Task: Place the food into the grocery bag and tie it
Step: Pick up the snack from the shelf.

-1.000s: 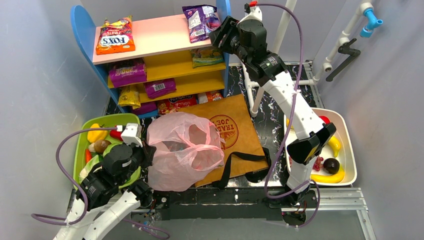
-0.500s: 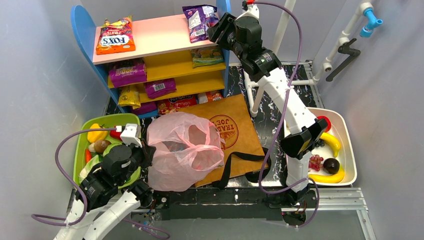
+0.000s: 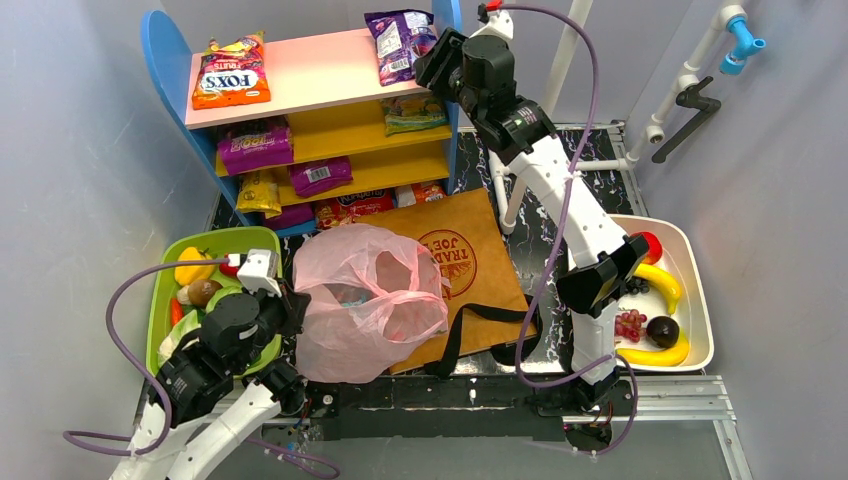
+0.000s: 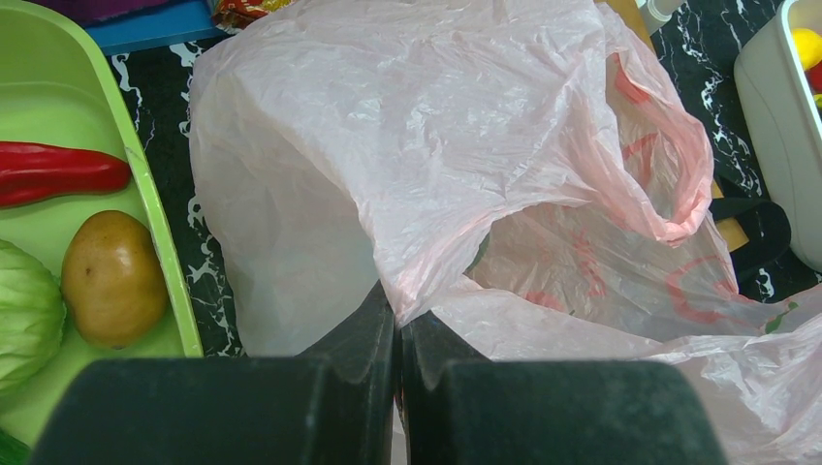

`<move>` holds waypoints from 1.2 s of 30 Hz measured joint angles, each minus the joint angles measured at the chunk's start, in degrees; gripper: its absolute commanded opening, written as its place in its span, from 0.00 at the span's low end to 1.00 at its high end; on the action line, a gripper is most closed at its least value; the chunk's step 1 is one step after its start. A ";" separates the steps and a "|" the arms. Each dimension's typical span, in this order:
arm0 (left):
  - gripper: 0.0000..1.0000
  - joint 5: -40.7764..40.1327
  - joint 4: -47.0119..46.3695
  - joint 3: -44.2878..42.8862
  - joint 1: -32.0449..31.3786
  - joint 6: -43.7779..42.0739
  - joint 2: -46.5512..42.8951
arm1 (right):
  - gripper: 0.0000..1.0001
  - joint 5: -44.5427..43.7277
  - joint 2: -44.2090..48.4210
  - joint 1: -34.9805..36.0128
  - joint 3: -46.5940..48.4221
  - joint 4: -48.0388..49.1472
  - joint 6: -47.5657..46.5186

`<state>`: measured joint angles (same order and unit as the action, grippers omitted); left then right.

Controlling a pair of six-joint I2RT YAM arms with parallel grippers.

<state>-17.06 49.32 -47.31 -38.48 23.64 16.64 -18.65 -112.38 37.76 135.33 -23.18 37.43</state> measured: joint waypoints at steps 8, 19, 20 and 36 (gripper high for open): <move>0.00 0.39 -0.02 0.00 0.00 -0.02 -1.14 | 0.57 -5.81 -1.03 2.19 0.02 0.50 -2.99; 0.00 0.98 -0.02 0.02 0.00 -0.02 -2.25 | 0.43 -9.75 -2.93 2.49 1.73 1.05 -4.83; 0.00 0.98 -0.02 0.02 0.00 -0.02 -2.25 | 0.41 -9.92 -3.02 2.49 1.73 1.16 -5.05; 0.00 1.03 -0.02 0.02 0.00 -0.02 -2.25 | 0.01 -10.12 -4.26 2.49 0.44 5.51 -7.13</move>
<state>-16.03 49.30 -47.29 -38.48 23.62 14.39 -28.77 -116.64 40.25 135.76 -17.67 30.30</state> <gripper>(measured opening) 0.008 0.029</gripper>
